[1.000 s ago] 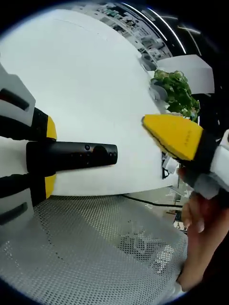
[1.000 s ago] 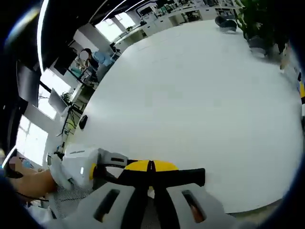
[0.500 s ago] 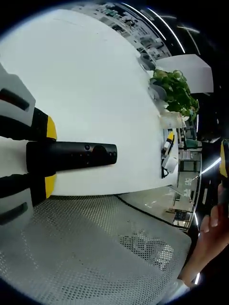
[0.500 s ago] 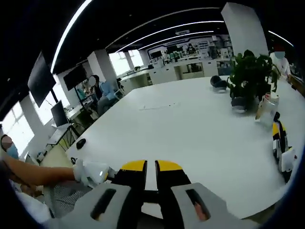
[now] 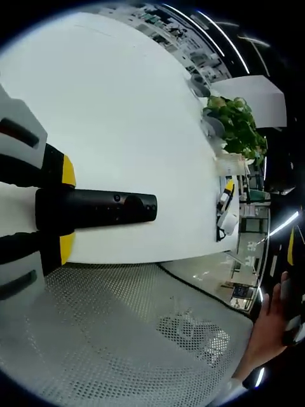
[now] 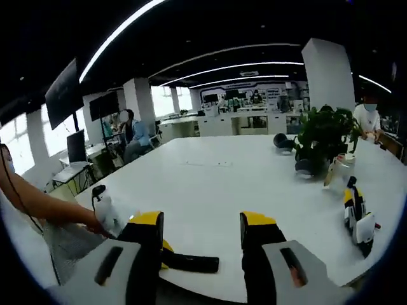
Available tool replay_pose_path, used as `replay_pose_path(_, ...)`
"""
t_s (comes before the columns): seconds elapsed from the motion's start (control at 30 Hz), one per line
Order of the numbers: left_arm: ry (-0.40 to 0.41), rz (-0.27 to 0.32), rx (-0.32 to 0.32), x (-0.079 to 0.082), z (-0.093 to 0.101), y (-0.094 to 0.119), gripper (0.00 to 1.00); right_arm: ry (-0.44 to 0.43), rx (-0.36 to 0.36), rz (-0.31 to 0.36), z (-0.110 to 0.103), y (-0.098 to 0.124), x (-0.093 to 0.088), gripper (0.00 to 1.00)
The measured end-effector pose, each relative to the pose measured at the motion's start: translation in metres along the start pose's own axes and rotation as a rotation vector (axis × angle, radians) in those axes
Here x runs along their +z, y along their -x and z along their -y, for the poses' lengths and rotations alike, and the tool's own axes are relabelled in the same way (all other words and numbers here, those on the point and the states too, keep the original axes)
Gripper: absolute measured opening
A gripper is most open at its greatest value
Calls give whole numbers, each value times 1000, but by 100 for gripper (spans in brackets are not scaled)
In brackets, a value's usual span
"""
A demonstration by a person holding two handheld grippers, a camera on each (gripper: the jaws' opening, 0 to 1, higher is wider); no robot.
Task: Press the specified remote control buttons in sequence, fully releasing each button before pressing the next.
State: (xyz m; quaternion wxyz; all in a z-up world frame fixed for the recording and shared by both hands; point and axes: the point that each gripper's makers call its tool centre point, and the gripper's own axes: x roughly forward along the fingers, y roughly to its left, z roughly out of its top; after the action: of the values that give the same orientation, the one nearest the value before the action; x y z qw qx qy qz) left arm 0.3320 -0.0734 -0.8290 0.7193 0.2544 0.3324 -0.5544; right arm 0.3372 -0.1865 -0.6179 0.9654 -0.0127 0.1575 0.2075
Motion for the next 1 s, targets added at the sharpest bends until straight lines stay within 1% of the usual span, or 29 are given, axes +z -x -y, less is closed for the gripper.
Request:
replay_pose_path(0.03,2,-7,1,0,0,1,25,21,-20,32,1,0,6,60)
replay_pose_path(0.07,-1,-13,4,-1,-1,1,25,30,-25,50,1,-1,10,66)
replay_pose_path(0.13,15,-37,3,-6,-5,2,25,25,-41,57,3,-1,11,78)
replay_pose_path(0.2,13,-55,8,-9,-10,2,25,25,-74,46,12,-1,10,83)
replay_pose_path(0.23,17,-64,-1,-9,-11,4,25,28,-91,36,18,-1,8,85)
replay_pose_path(0.3,9,-79,-7,-9,-14,6,25,52,-109,25,25,-2,4,89)
replay_pose_path(0.37,3,-91,-13,-9,-15,7,24,57,-122,1,30,-4,-3,94)
replay_pose_path(0.43,-3,-107,-20,-9,-16,7,24,30,-150,-14,37,-4,-11,95)
replay_pose_path(0.47,-7,-114,-26,-9,-17,6,24,26,-158,-15,38,-4,-11,95)
replay_pose_path(0.57,5,-131,-42,-9,-18,7,24,51,-189,26,40,0,-3,92)
replay_pose_path(0.63,8,-138,-47,-9,-19,8,24,62,-190,17,39,-1,-5,92)
replay_pose_path(0.7,10,-150,-50,-10,-21,8,24,69,-186,-18,39,-4,-11,91)
replay_pose_path(0.77,7,-173,-45,-12,-26,9,24,78,-192,-26,39,-4,-12,90)
replay_pose_path(0.83,-3,-203,-34,-15,-33,11,24,82,-198,-21,40,-3,-11,89)
replay_pose_path(0.93,11,-243,-14,-21,-46,15,24,70,-198,-18,42,-2,-10,86)
replay_pose_path(1.0,15,-255,-5,-24,-52,18,24,66,-197,-25,42,-2,-12,86)
